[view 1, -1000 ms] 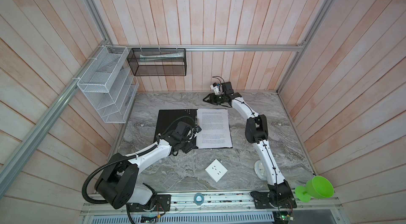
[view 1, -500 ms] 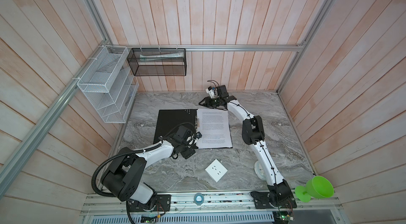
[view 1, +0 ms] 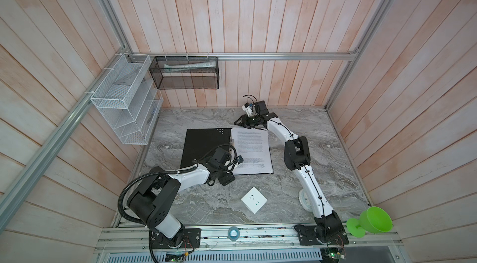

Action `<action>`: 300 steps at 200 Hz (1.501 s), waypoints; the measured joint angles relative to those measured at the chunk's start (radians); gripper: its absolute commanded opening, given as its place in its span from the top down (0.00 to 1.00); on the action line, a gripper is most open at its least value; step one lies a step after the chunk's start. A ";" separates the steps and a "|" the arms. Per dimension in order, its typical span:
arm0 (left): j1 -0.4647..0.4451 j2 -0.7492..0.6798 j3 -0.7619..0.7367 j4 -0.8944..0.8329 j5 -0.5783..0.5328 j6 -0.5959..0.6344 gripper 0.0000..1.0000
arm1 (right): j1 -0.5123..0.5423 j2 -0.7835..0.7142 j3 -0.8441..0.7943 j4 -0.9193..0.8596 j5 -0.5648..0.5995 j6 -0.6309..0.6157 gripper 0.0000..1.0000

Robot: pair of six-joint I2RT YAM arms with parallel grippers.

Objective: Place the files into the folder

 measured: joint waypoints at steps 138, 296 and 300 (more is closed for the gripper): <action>0.081 -0.234 0.135 -0.266 0.111 -0.110 0.16 | -0.121 -0.801 -0.507 -0.139 0.369 -0.036 0.48; 0.228 0.159 0.260 -0.324 0.577 -0.557 0.20 | -0.144 -1.300 -1.708 0.132 0.223 0.172 0.55; 0.227 0.168 0.260 -0.325 0.578 -0.558 0.20 | -0.144 -1.298 -1.712 0.135 0.222 0.172 0.55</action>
